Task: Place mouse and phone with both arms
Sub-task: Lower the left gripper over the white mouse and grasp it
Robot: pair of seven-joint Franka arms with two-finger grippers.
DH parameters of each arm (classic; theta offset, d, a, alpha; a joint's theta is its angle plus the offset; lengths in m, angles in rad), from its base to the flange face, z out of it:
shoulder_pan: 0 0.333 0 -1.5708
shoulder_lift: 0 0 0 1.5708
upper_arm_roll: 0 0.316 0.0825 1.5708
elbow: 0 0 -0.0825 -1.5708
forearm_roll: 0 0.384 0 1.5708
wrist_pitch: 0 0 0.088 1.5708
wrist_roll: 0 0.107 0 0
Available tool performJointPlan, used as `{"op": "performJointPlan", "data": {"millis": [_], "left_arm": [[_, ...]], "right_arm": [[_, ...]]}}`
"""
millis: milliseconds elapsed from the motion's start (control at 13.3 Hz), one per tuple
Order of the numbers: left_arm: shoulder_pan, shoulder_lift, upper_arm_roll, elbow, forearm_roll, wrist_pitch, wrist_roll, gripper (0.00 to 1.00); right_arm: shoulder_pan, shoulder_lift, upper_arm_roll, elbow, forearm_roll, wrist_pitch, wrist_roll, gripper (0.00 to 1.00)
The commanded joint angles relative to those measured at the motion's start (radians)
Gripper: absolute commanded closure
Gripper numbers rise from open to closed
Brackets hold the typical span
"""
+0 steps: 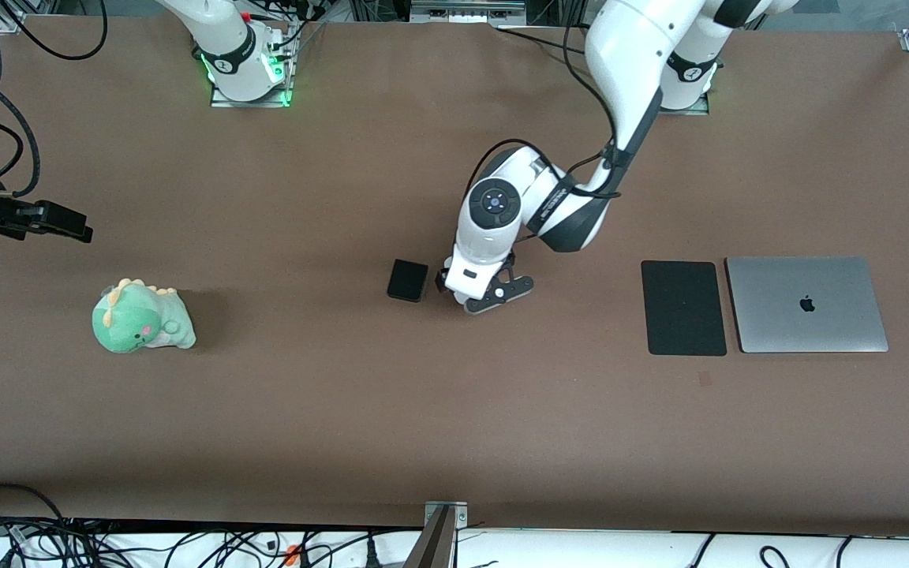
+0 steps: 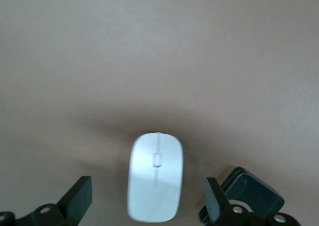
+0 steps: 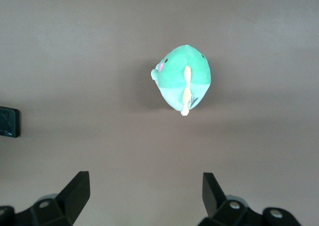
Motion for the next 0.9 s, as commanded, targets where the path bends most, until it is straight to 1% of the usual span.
{"op": "performJointPlan", "data": {"millis": [0,151,829], "left_arm": [[-0.063,0.083,0.029,0.05,-0.009,0.05,-0.059,0.0],[-0.075,0.102,0.029,0.047,-0.002,0.056,-0.064,0.0],[-0.073,0.102,0.029,0.021,0.036,0.044,-0.072,0.0]], "right_arm": [[0.002,-0.006,0.002,-0.002,-0.005,-0.012,-0.003,0.0],[0.008,-0.003,0.002,-0.002,-0.005,-0.012,-0.004,0.0],[0.008,0.001,0.002,-0.003,-0.005,-0.013,-0.013,0.0]]}}
